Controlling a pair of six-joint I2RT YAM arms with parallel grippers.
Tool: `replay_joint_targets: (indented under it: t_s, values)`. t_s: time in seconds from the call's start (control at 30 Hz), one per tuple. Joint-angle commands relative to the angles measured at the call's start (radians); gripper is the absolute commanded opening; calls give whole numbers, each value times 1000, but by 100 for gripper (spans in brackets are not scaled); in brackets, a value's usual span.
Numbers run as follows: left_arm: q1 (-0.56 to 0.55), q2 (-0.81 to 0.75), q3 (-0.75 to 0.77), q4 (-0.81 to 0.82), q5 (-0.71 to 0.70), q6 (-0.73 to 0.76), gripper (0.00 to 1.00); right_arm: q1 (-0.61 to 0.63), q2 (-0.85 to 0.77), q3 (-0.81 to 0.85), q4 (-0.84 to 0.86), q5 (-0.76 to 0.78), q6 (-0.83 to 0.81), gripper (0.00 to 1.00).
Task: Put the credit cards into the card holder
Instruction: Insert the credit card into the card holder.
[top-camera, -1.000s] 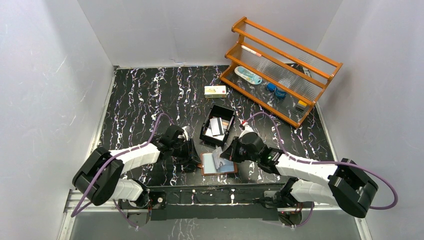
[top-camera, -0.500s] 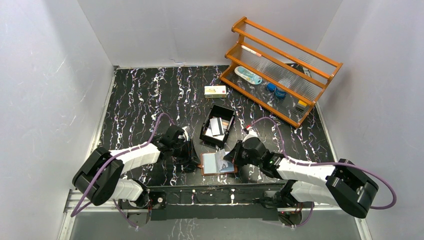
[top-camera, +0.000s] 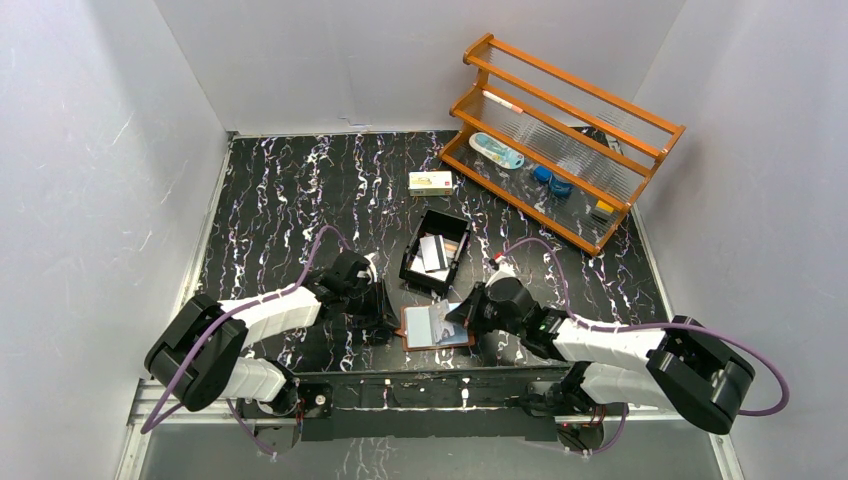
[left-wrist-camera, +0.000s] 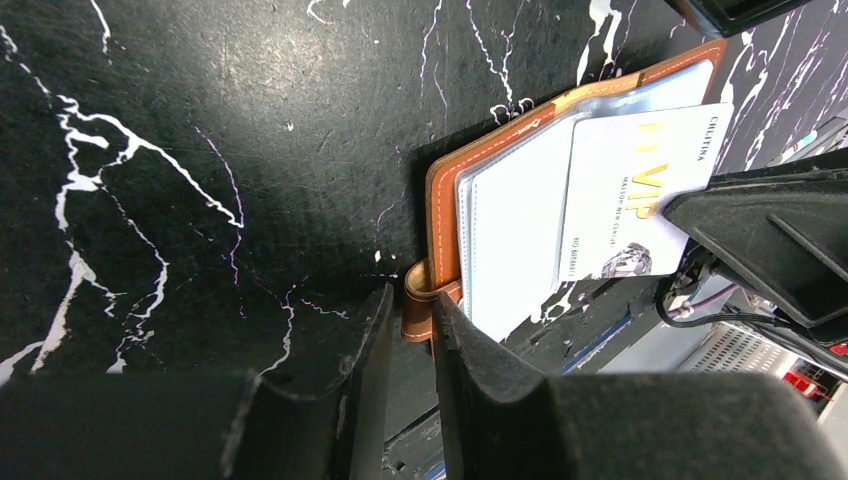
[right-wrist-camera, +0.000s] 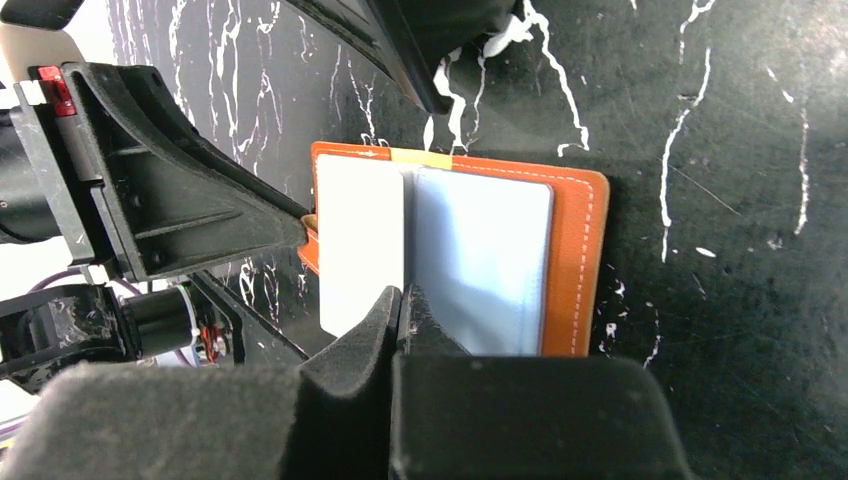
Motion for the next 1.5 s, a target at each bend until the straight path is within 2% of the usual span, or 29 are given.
replay_joint_targets:
  t_s: [0.0,0.63,0.93,1.23,1.47]
  values:
    - [-14,13,11,-66,-33,22,20,5,1,-32,70,15,24,0]
    - [-48,25,27,-82,-63,17,19,6,121,-97,315,-76,64,0]
    - [-57,55,30,-86,-72,17,17,8,139,-111,353,-75,87,0]
    - [-58,58,33,-92,-82,20,18,8,126,-116,312,-41,51,0]
    - [-66,62,37,-91,-83,17,18,10,204,-119,430,-97,72,0]
